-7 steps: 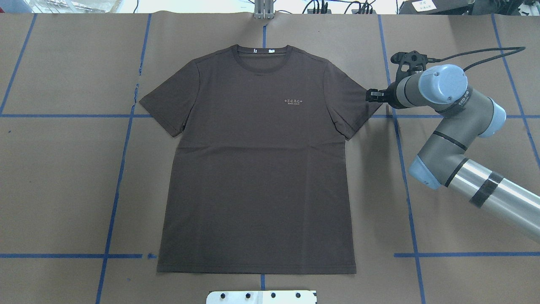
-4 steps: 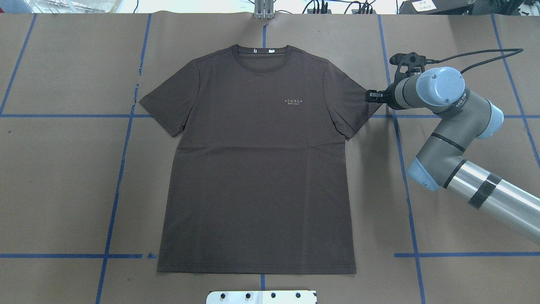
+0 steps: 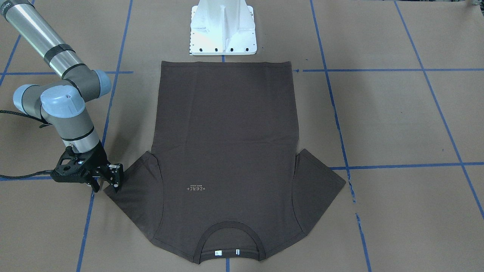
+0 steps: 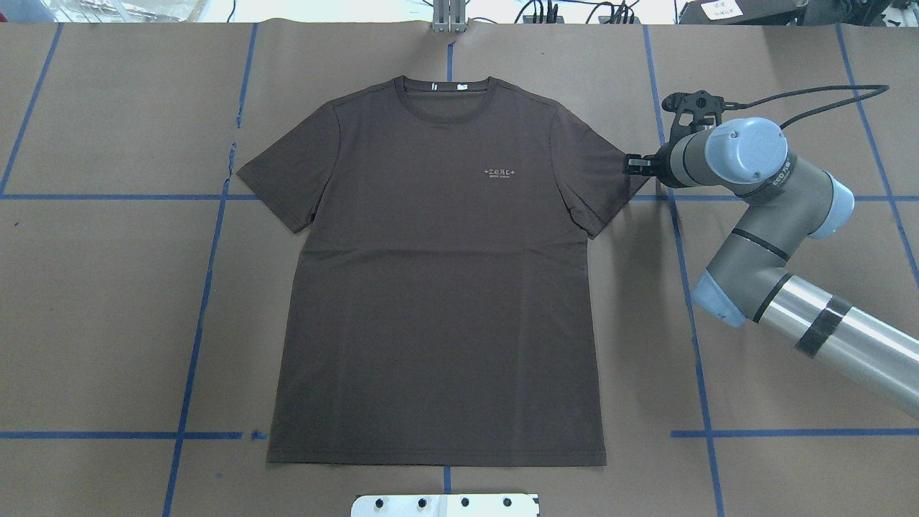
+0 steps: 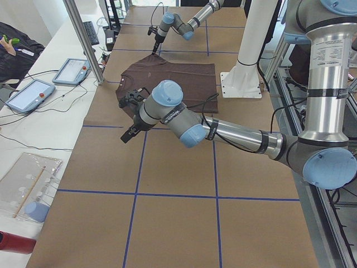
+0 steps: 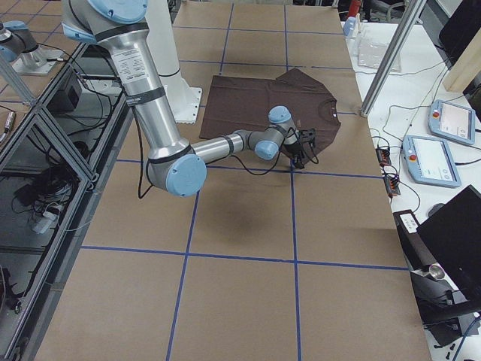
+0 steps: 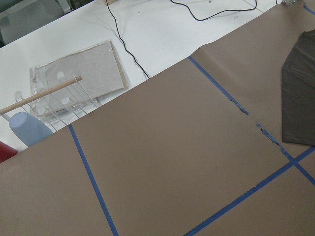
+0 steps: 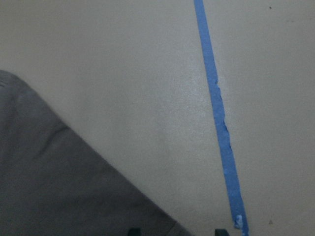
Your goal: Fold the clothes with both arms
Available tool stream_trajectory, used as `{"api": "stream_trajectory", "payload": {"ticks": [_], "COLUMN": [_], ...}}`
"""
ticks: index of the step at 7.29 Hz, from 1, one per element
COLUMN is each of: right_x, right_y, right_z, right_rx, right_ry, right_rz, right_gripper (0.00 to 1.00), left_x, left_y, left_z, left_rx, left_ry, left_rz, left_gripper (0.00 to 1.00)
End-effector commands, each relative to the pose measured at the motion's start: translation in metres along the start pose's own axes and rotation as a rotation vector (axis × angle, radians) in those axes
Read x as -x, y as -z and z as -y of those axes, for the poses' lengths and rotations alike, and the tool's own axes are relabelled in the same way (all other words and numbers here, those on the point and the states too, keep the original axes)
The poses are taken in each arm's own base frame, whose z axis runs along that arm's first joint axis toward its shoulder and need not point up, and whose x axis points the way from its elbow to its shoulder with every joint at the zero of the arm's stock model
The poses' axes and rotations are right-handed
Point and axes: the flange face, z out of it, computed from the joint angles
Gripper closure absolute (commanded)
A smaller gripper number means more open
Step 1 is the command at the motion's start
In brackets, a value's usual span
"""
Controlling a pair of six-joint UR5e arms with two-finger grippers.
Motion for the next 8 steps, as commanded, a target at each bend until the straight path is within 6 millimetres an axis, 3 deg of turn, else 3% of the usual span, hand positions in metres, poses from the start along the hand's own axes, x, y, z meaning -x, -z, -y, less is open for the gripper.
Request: {"api": "stream_trajectory", "payload": {"ticks": [1,3,4,5,6,8], "right_x": [0.000,0.009,0.010,0.010,0.012,0.019], "right_y": [-0.003,-0.008,-0.008,-0.008,-0.004,0.006], "right_z": [0.000,0.005,0.006,0.006,0.007,0.011], "right_rx": [0.002,0.002,0.002,0.002,-0.003,-0.009], "right_ry": [0.000,0.000,-0.005,-0.005,0.000,-0.001], "right_rz": [-0.005,-0.005,-0.003,-0.002,0.005,0.009], "right_gripper": [0.43,0.43,0.58,0.83,1.00,1.00], "left_x": [0.000,0.000,0.000,0.000,0.000,0.000], "left_y": [0.000,0.000,0.000,0.000,0.000,0.000], "left_z": [0.000,0.001,0.000,0.000,0.000,0.001], "left_rx": [0.001,-0.001,0.000,0.001,0.001,0.000], "left_ry": [0.001,-0.001,0.000,0.001,0.001,0.000], "left_rz": [0.000,0.000,0.000,0.000,0.000,0.000], "left_gripper": [0.00,0.00,0.00,0.00,0.00,0.00]}}
